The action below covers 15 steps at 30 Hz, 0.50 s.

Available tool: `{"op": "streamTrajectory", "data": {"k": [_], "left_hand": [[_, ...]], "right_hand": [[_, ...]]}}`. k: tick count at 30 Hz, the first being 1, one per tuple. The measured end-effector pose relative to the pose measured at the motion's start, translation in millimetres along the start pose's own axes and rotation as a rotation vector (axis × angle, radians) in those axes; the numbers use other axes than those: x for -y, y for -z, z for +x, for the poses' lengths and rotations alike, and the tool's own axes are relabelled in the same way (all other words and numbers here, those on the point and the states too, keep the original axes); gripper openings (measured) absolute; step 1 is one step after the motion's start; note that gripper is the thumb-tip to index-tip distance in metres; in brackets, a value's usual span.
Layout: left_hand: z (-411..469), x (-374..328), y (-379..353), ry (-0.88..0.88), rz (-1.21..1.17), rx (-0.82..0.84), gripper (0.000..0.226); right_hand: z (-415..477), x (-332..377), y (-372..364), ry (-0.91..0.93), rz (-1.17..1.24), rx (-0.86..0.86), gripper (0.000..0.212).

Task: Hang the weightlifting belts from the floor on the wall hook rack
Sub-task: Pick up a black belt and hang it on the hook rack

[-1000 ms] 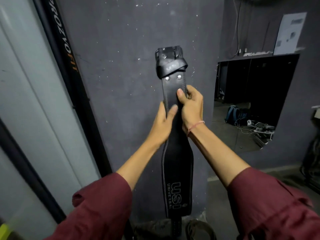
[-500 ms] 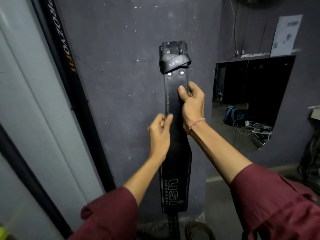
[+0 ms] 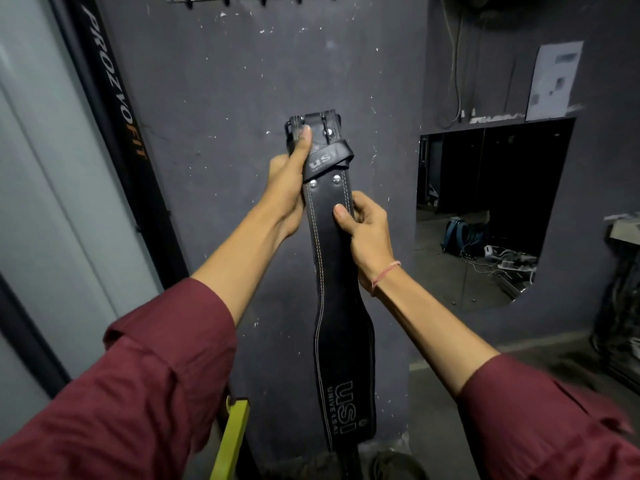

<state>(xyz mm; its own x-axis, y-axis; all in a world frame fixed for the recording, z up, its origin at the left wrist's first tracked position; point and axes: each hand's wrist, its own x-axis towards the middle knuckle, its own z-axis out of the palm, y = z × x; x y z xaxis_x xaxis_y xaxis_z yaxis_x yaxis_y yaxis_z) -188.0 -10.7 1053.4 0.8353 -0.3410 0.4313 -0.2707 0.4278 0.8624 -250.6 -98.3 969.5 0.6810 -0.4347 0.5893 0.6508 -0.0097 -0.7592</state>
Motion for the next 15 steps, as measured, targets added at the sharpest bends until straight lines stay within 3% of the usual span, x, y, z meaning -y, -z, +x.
{"op": "streamTrajectory", "data": {"k": [3, 8, 15], "left_hand": [[7, -5, 5, 0.026, -0.083, -0.038, 0.041], [3, 11, 1, 0.030, 0.049, -0.083, 0.039], [7, 28, -3, -0.179, 0.011, -0.173, 0.051]], "right_hand": [[-7, -5, 6, -0.027, -0.011, 0.058, 0.013], [-17, -21, 12, -0.085, -0.026, 0.020, 0.012], [-27, -24, 21, -0.132, -0.066, 0.115, 0.021]]}}
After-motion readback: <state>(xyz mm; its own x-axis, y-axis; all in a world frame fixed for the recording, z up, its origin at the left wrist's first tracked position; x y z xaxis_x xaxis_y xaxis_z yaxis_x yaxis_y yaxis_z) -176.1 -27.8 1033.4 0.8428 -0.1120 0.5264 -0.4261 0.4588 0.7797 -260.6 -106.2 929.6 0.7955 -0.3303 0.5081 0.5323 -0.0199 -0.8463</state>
